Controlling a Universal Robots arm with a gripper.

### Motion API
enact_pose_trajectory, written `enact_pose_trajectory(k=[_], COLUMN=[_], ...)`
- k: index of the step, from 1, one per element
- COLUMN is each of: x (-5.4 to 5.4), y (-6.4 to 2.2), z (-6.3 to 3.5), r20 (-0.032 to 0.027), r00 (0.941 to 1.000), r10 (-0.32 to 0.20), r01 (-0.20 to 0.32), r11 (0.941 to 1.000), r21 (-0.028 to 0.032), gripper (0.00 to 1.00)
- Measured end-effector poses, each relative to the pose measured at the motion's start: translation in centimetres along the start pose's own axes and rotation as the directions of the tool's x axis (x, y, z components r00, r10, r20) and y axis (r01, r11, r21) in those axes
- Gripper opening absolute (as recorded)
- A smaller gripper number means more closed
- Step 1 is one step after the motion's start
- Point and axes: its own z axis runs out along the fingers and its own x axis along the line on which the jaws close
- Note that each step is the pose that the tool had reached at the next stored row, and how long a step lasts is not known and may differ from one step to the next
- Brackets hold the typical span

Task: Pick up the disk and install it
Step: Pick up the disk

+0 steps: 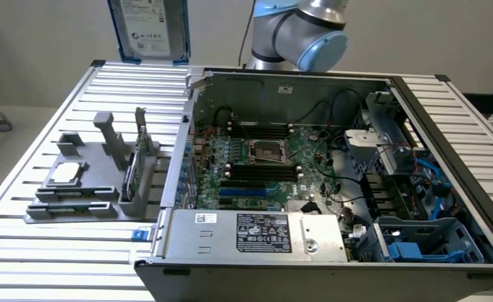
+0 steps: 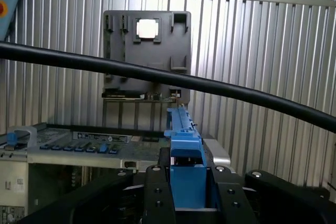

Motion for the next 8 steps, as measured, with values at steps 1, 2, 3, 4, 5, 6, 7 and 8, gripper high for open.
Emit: enact_pose_trajectory(k=[1, 2, 3, 4, 5, 6, 7, 8], x=[0.2, 0.4, 0.6, 0.8, 1.0, 1.2, 1.4, 1.5], y=[-0.44, -0.88, -1.32, -1.76, -2.23, -2.67, -3.11, -3.55], z=[-0.01, -0.02, -0.02, -0.03, -0.04, -0.04, -0.04, -0.04], r20=[0.0, 0.0, 0.0001, 0.0, 0.0, 0.0, 0.0, 0.0], r00=[1.0, 1.0, 1.0, 1.0, 1.0, 1.0, 1.0, 1.0], r10=[0.0, 0.0, 0.0, 0.0, 0.0, 0.0, 0.0, 0.0], r01=[0.0, 0.0, 0.0, 0.0, 0.0, 0.0, 0.0, 0.0], r11=[1.0, 1.0, 1.0, 1.0, 1.0, 1.0, 1.0, 1.0], r21=[0.0, 0.0, 0.0001, 0.0, 0.0001, 0.0, 0.0, 0.0], gripper=[0.32, 0.32, 0.32, 0.32, 0.32, 0.32, 0.32, 0.32])
